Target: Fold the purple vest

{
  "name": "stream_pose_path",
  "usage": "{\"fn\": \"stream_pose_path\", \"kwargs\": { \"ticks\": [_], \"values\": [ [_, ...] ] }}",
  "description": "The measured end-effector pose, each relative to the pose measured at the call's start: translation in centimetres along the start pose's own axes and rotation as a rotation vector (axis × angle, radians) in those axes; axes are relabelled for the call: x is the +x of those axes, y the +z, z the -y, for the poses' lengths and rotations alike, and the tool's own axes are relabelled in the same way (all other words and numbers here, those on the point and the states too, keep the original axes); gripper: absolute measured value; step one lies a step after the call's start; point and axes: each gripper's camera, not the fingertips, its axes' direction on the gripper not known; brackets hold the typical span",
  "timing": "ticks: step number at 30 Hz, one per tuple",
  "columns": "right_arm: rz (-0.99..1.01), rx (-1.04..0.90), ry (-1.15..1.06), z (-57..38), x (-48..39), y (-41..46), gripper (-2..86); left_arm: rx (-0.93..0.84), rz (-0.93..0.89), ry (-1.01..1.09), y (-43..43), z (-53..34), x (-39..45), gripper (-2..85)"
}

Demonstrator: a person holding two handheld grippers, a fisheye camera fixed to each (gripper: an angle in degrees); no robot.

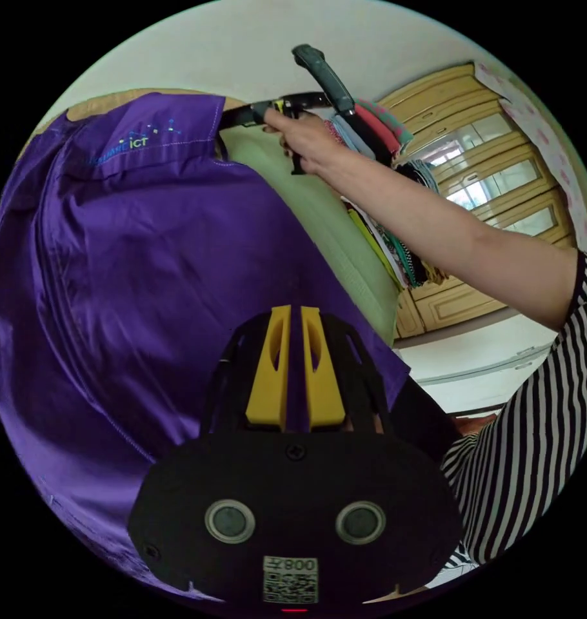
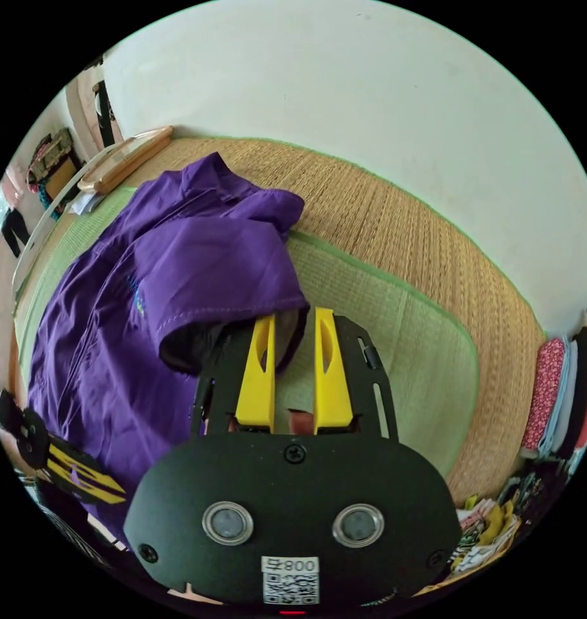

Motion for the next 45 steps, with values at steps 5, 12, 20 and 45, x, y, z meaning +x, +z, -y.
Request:
{"fn": "stream_pose_path", "kwargs": {
  "ticks": [5, 12, 20, 45],
  "values": [
    [0.088, 0.092, 0.124, 2.2, 6.3, -1.8, 7.0, -0.059, 0.004, 0.049, 3.1, -0.3, 1.2, 0.6],
    [0.182, -0.030, 0.201, 5.6, 13.7, -0.3, 4.3, -0.080, -0.027, 0.074, 4.7, -0.6, 2.1, 0.2],
    [0.303, -0.077, 0.310, 5.2, 19.2, 2.7, 5.6, -0.028, -0.165, 0.059, 4.2, -1.9, 2.6, 0.3],
    [0.492, -0.154, 0.352, 3.6, 32.7, 2.4, 7.9, 0.181, 0.850, -0.305, -12.5, -9.5, -12.3, 0.2]
  ]
}}
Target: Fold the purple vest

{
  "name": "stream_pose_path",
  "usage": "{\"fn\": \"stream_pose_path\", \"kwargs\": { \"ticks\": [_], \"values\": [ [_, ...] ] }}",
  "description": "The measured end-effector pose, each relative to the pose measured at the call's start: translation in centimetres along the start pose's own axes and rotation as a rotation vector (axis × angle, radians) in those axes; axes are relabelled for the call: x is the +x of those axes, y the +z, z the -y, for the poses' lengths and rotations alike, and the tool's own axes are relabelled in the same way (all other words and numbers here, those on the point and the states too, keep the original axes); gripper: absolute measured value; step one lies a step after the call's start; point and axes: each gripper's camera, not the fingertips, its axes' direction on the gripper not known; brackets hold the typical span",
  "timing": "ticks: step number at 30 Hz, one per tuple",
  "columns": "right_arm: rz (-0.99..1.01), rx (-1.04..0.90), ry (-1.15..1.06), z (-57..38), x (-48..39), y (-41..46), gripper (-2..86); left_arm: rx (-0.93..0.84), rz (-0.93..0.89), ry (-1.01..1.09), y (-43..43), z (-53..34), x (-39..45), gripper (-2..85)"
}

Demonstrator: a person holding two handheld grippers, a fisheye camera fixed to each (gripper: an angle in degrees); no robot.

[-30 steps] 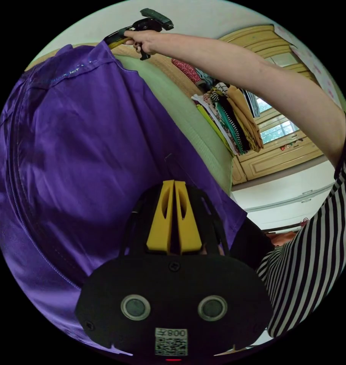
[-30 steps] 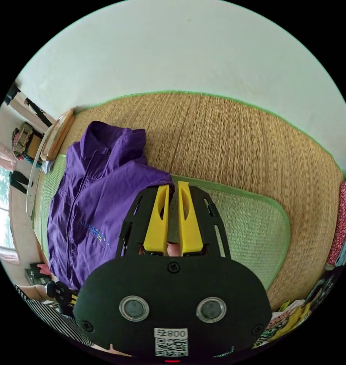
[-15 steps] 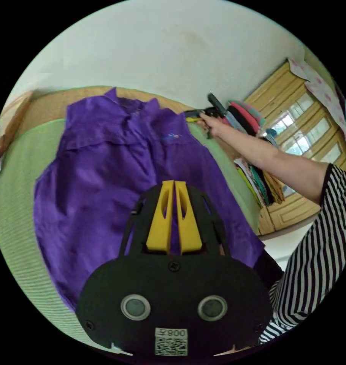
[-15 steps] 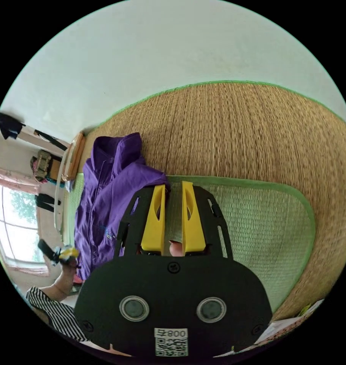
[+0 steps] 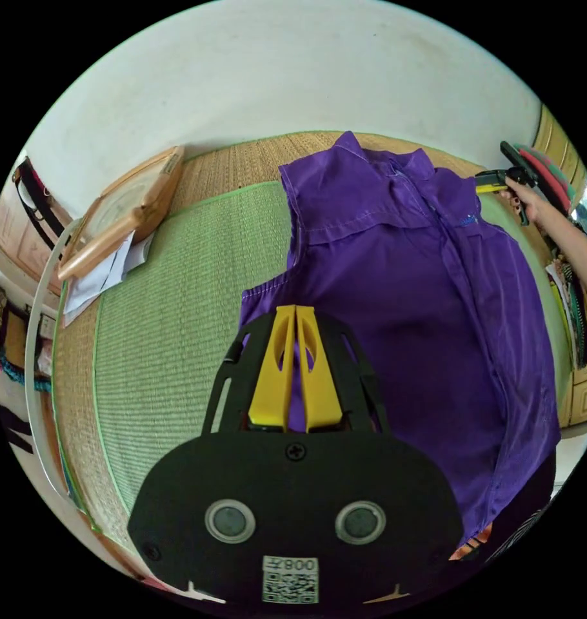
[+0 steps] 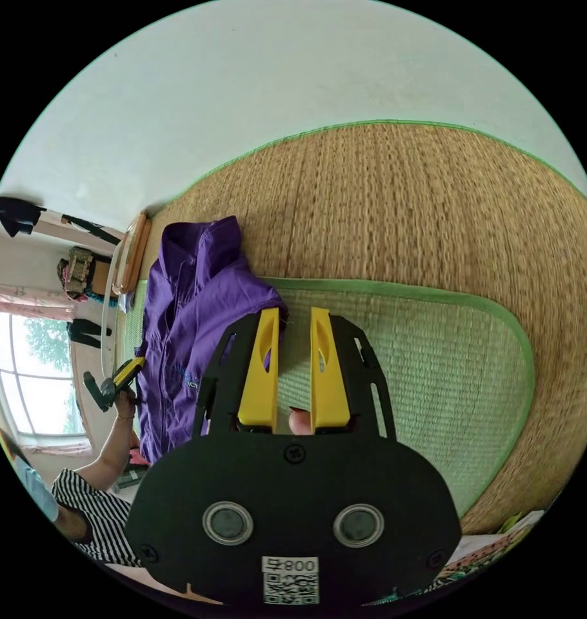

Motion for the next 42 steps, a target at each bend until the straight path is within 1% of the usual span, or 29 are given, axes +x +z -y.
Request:
{"fn": "stream_pose_path", "kwargs": {
  "ticks": [4, 5, 6, 8, 9, 11, 13, 16, 17, 19, 22, 24, 28, 31, 33, 35, 36, 38, 39, 41, 42],
  "values": [
    [0.025, -0.007, -0.068, 1.1, -1.0, -0.7, 7.6, -0.014, -0.035, -0.082, -0.3, -2.5, -1.9, 0.3],
    [0.027, -0.020, -0.077, 1.5, -1.0, -0.7, 7.6, 0.010, -0.049, -0.109, -0.8, -2.9, -2.4, 0.5],
    [0.024, -0.027, -0.079, 1.7, -0.9, -0.7, 7.5, 0.043, -0.068, -0.118, -1.4, -3.0, -2.5, 0.6],
    [0.021, -0.016, -0.076, 1.9, -0.4, -1.2, 7.4, 0.208, -0.223, -0.100, -3.2, -1.8, -2.1, 1.3],
    [0.034, -0.009, -0.074, 2.0, -0.1, -1.4, 7.3, 0.230, -0.266, -0.091, -3.3, -1.0, -1.9, 1.5],
    [0.103, 0.013, -0.051, 2.0, 1.1, -2.3, 7.1, 0.257, -0.441, -0.027, -1.7, 3.8, -0.2, 3.6],
    [0.136, 0.017, -0.043, 1.9, 1.9, -3.0, 7.1, 0.245, -0.542, 0.031, 0.5, 8.2, 1.6, 5.5],
    [0.155, 0.027, -0.039, 1.8, 2.9, -4.5, 7.0, 0.144, -0.623, 0.067, 5.8, 15.3, 4.4, 7.0],
    [0.170, 0.032, -0.041, 1.8, 3.2, -5.1, 7.0, 0.094, -0.615, 0.066, 7.9, 17.5, 5.2, 7.1],
    [0.198, 0.029, -0.045, 1.9, 3.5, -6.0, 7.1, 0.051, -0.611, 0.070, 10.3, 19.8, 6.3, 6.7],
    [0.219, 0.012, -0.059, 2.0, 4.0, -7.3, 7.2, -0.054, -0.518, 0.101, 13.1, 21.9, 8.1, 3.4],
    [0.218, -0.009, -0.066, 1.9, 4.3, -8.1, 7.5, -0.032, -0.524, 0.092, 13.2, 22.0, 7.8, 1.9],
    [0.242, -0.056, -0.049, 0.6, 5.8, -10.4, 8.2, 0.087, -0.565, 0.026, 11.6, 21.1, 5.5, 0.5],
    [0.234, -0.048, -0.054, -1.4, 5.8, -13.1, 8.2, 0.108, -0.540, 0.012, 11.4, 20.9, 4.6, 0.2],
    [0.223, 0.011, -0.108, -3.1, 3.4, -15.6, 8.3, 0.116, -0.540, 0.009, 11.6, 20.6, 4.2, 0.2],
    [0.200, 0.073, -0.253, -4.9, -3.3, -17.9, 8.7, 0.110, -0.499, 0.026, 11.8, 20.2, 4.1, 0.3],
    [0.180, 0.083, -0.288, -5.2, -5.4, -18.0, 8.9, 0.101, -0.488, 0.035, 12.0, 20.2, 4.2, 0.3],
    [0.084, 0.089, -0.411, -4.8, -13.9, -16.9, 9.9, 0.065, -0.466, 0.065, 13.0, 20.1, 4.7, 0.5],
    [0.049, 0.079, -0.436, -4.5, -15.8, -16.3, 9.9, 0.058, -0.470, 0.070, 13.2, 20.1, 4.9, 0.6],
    [-0.089, 0.073, -0.495, -2.9, -22.3, -13.7, 9.6, 0.049, -0.480, 0.085, 13.6, 20.0, 5.4, 0.7],
    [-0.126, 0.071, -0.502, -2.5, -23.6, -13.1, 9.5, 0.046, -0.479, 0.091, 13.7, 20.0, 5.5, 0.7]
  ]
}}
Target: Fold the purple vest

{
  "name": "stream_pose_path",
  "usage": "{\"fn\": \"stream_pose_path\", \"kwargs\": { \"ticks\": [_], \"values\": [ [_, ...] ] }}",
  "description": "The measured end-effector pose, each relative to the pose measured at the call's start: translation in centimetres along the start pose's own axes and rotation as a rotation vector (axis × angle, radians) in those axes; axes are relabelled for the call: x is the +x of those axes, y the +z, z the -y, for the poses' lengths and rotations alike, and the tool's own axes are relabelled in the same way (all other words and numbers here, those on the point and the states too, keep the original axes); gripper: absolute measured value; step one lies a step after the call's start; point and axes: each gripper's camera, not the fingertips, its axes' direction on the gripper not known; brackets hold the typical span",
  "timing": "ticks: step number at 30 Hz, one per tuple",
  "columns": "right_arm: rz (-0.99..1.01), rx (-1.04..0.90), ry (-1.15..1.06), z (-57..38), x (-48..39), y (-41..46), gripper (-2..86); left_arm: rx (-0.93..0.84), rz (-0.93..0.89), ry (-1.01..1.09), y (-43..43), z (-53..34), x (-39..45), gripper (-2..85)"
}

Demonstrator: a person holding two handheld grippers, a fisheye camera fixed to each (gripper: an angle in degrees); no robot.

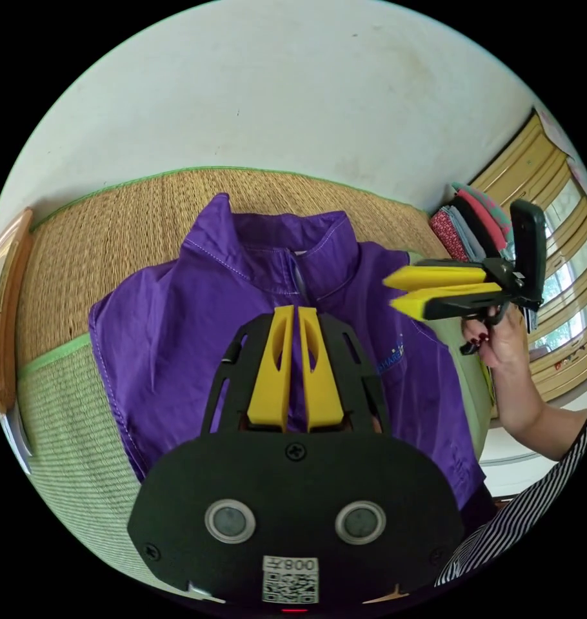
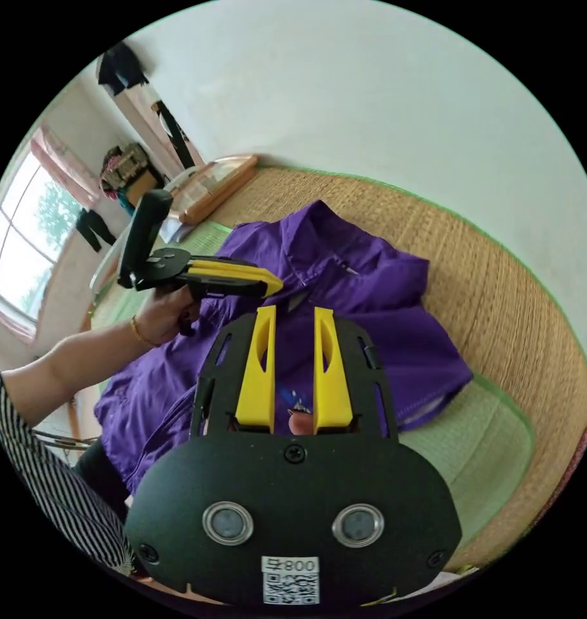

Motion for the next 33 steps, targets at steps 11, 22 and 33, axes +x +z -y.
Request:
{"fn": "stream_pose_path", "kwargs": {
  "ticks": [11, 22, 33],
  "values": [
    [-0.191, -0.106, 0.078, 3.0, -3.9, 1.1, 4.3, -0.055, 0.081, 0.104, 2.9, -0.1, 1.3, 0.1],
    [-0.091, -0.106, 0.130, 2.6, -4.0, -3.1, 4.3, -0.068, 0.064, 0.108, 3.8, 0.3, 1.3, 0.0],
    [-0.212, -0.109, 0.097, 1.0, -6.5, -3.0, 3.9, -0.054, 0.076, 0.121, 3.9, -0.1, 1.4, 0.1]
  ]
}}
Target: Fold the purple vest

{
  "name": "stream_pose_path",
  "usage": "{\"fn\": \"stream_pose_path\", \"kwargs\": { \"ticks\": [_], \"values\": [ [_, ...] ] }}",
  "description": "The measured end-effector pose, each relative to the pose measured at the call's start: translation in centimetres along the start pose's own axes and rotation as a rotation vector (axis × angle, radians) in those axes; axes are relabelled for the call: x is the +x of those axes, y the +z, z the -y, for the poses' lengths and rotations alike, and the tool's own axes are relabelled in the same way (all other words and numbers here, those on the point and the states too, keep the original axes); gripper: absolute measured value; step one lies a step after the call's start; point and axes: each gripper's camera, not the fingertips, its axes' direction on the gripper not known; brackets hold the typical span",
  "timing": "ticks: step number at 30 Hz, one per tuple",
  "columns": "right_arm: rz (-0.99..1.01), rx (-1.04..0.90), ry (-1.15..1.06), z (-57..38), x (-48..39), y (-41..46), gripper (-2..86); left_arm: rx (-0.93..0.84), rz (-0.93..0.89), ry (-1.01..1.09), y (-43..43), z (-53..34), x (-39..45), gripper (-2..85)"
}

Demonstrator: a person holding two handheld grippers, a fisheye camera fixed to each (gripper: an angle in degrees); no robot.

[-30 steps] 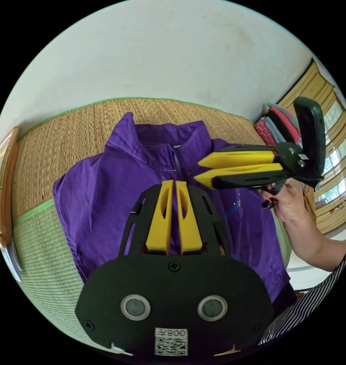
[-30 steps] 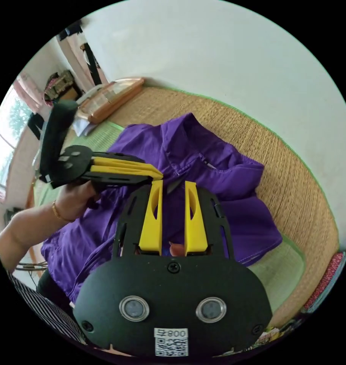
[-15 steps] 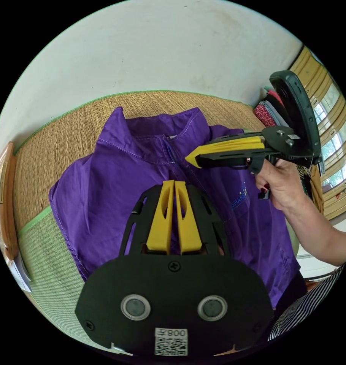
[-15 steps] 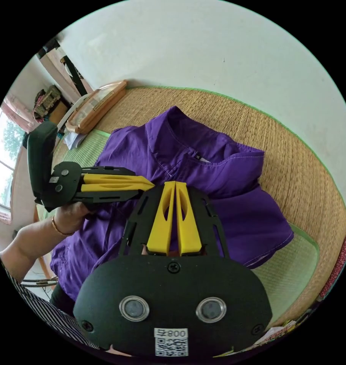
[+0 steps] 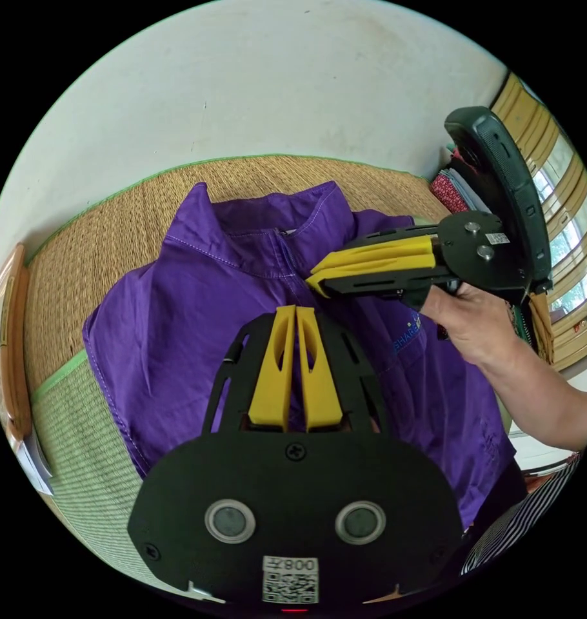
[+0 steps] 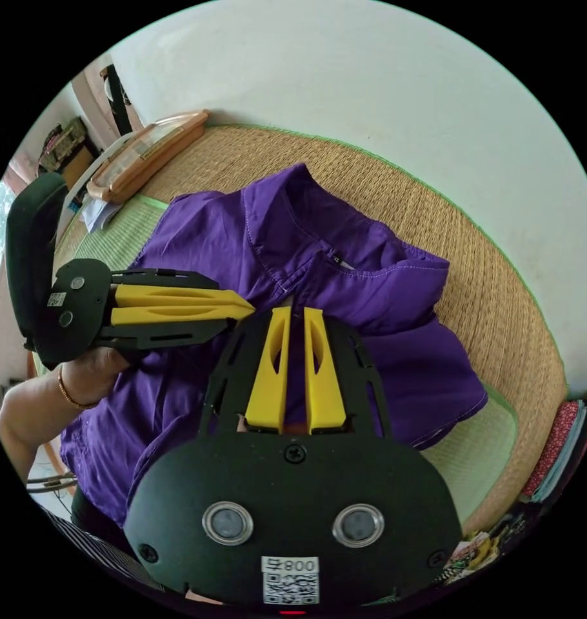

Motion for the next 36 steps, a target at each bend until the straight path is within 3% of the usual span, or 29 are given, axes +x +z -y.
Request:
{"fn": "stream_pose_path", "kwargs": {
  "ticks": [11, 16, 22, 25, 28, 32, 36],
  "values": [
    [0.439, 0.276, 0.163, -5.3, 6.0, -2.4, 0.4, 0.007, -0.026, -0.009, -0.4, -0.4, -0.2, 0.1],
    [0.441, 0.264, 0.142, -4.0, 4.1, -0.3, 0.4, 0.020, -0.058, -0.036, -1.2, -0.9, -0.9, 0.1],
    [0.364, 0.120, 0.175, -2.1, 2.5, 7.4, 0.2, 0.173, -0.119, -0.134, -5.2, -4.4, -2.9, 0.1],
    [0.366, 0.111, 0.154, -2.5, 2.3, 7.5, 0.2, 0.090, -0.047, -0.083, -4.7, -4.0, -2.2, 0.1],
    [0.337, 0.198, 0.112, -4.2, 2.2, 5.0, 0.2, 0.125, -0.003, -0.103, -6.2, -3.6, -3.4, 0.1],
    [0.166, 0.282, 0.170, -6.7, 4.4, 3.6, 0.1, 0.119, 0.007, -0.157, -7.0, -3.1, -5.7, 0.1],
    [0.149, 0.103, 0.263, -6.8, 7.5, 10.8, 0.1, 0.062, 0.087, -0.197, -6.2, -3.2, -6.9, 0.1]
  ]
}}
